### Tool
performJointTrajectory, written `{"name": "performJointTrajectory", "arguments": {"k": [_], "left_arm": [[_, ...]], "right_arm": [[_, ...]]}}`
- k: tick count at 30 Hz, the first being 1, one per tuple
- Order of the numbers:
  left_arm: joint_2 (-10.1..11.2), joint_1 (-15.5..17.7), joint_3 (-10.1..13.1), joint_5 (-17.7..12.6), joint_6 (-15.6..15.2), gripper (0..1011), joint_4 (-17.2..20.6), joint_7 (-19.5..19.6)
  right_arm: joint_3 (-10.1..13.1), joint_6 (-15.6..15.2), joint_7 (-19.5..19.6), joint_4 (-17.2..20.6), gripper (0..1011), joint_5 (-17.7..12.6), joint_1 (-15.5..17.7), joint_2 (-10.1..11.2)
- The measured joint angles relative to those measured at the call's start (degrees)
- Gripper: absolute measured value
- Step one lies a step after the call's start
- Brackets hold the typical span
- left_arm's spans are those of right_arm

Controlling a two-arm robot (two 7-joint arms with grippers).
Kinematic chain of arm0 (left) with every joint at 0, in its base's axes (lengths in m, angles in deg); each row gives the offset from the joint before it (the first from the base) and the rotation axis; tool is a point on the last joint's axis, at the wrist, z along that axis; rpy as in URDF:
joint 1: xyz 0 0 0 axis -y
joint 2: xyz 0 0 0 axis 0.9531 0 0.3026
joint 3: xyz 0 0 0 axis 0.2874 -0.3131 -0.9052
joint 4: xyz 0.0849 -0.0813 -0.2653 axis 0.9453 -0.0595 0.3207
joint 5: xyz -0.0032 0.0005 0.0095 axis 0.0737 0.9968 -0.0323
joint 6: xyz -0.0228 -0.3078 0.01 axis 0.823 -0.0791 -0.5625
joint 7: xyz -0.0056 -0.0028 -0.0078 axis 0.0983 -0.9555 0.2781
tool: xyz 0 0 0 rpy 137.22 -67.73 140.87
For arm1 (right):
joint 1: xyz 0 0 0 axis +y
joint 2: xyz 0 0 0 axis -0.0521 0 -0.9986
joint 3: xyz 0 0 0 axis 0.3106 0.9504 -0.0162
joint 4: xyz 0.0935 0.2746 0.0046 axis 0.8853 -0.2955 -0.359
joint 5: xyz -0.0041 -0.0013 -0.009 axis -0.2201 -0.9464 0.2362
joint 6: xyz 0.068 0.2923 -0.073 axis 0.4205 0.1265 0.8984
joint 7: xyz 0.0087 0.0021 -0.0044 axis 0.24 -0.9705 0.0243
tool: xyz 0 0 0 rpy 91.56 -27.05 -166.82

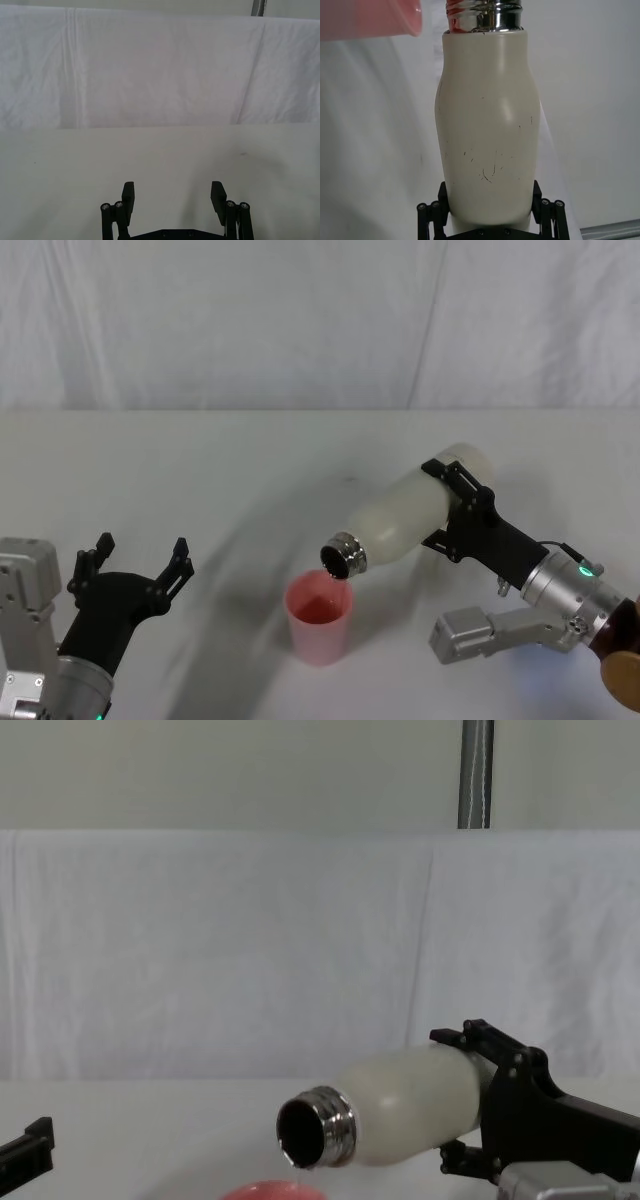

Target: Grasp the thermos with one hand and pour water into the cup lid.

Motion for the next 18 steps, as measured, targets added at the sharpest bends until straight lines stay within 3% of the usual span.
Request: {"name": "performJointTrajectory", "arguments": {"k": [10,18], "left_arm": [[0.0,0.0,0.0,0.0,0.0,1001,0.0,0.0],[0.0,0.0,0.0,0.0,0.0,1001,0.0,0.0]], "right_arm": [[1.3,1.0,-1.9,0.3,955,-2.6,0.5,-0.4],[5.0,3.0,-8.1,1.7,955,-12.7,2.3,-1.5]]}}
